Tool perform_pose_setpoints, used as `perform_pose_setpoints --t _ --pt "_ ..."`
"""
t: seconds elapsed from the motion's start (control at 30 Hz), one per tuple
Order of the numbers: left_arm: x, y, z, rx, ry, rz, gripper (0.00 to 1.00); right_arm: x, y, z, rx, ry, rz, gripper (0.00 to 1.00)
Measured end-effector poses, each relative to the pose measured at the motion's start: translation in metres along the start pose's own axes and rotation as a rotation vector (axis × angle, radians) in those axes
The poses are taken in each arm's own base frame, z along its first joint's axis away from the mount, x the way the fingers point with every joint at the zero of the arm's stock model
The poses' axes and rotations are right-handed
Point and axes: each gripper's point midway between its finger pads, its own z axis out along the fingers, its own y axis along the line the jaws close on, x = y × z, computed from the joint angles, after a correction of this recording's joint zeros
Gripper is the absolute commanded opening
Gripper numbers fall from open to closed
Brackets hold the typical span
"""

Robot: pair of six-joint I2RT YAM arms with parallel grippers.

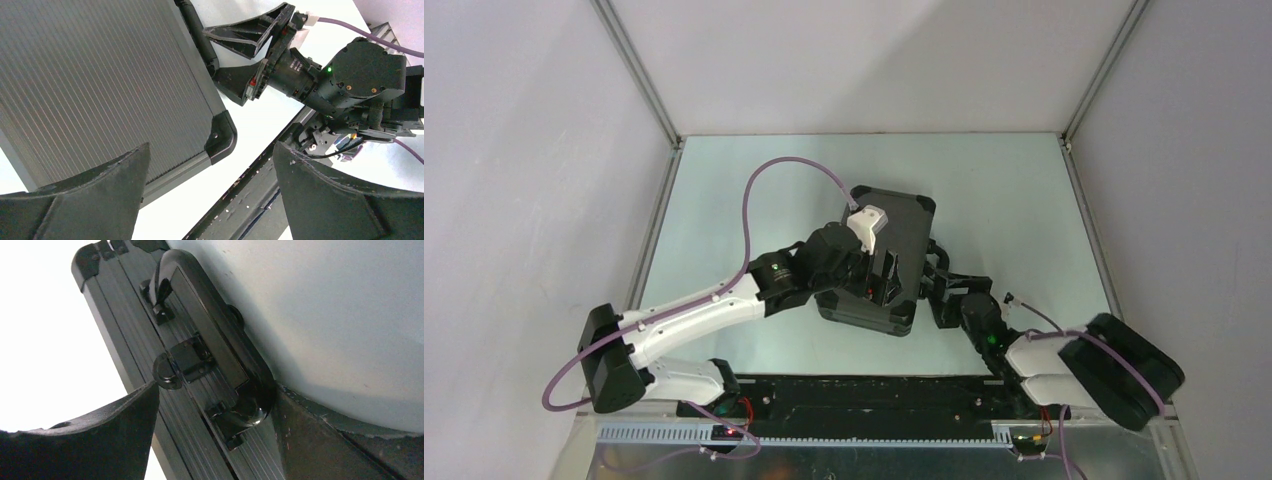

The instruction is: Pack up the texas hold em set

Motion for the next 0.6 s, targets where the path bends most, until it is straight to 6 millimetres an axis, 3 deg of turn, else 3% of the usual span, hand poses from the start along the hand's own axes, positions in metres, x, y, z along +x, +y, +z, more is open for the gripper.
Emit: perform_pose_setpoints --t 0.33,0.6 --pt "0.000 0.003 0.000 -0.005 0.000 0.003 0.96 0.003 0.019 0.011 -0.123 -0.018 -0.014 0.90" --pt "0.005 0.006 -0.002 -0.010 0.007 0.003 0.96 0.009 0.039 -0.002 -0.193 -0.011 -0.063 0.93"
